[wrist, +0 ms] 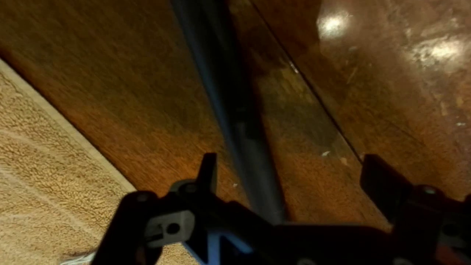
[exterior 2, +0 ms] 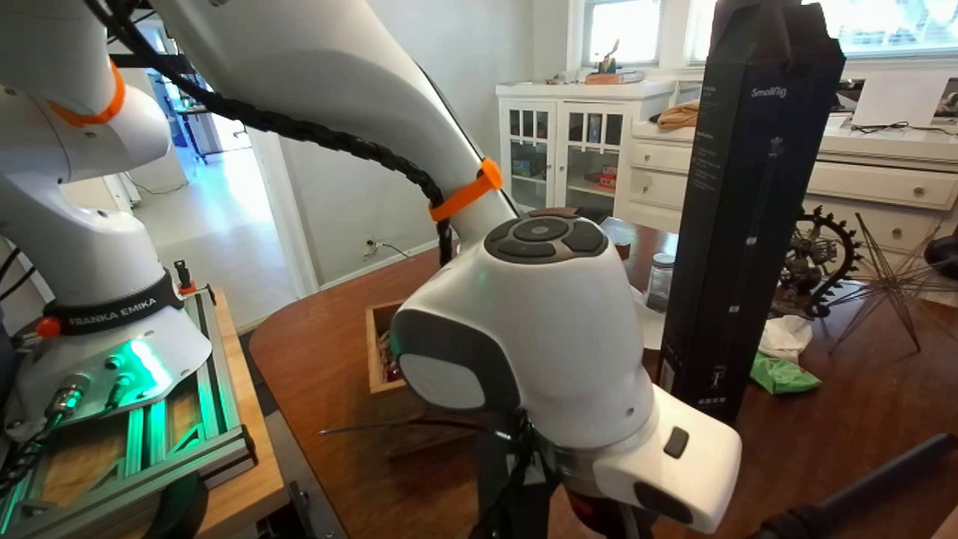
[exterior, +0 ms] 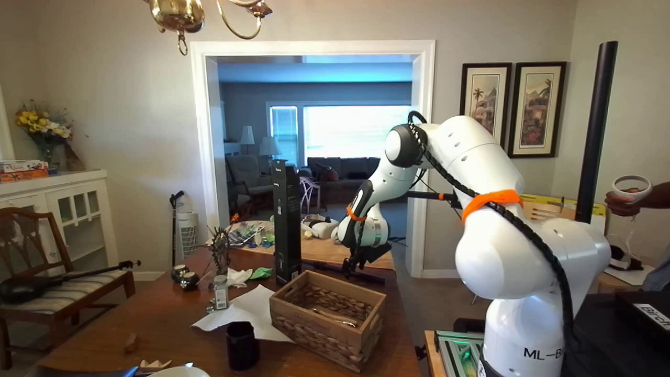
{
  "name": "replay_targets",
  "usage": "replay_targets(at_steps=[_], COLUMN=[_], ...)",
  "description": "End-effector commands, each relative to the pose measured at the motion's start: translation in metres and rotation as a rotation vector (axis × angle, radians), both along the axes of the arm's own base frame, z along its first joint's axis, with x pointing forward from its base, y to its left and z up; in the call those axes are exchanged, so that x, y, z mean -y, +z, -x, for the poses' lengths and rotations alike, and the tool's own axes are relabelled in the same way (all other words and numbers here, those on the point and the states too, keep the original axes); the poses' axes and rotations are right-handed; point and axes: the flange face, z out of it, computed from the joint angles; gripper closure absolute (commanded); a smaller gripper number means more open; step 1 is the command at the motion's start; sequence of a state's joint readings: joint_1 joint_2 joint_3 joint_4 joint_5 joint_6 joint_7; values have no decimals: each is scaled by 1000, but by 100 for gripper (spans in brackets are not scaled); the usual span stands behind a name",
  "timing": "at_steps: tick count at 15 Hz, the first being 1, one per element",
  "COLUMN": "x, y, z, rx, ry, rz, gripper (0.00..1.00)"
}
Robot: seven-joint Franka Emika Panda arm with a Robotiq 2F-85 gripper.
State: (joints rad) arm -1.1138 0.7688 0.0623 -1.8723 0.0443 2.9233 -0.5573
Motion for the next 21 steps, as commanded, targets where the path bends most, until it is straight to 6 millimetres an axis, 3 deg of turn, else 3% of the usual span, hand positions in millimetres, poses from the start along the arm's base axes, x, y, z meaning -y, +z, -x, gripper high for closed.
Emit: replay_targets(at_steps=[1, 2, 3, 7, 11, 14, 21], x=[13, 13, 14, 13, 13, 15, 16], y=[-12, -15, -17, -22, -11, -1, 25], z=[-8, -11, -13, -18, -19, -14, -2], rx=[4, 0, -6, -26, -32, -53, -91], ry=[54, 60, 62, 77, 94, 127, 208], rz=[21, 22, 21, 4, -34, -58, -68], gripper=[0, 25, 26, 58, 89, 94, 93])
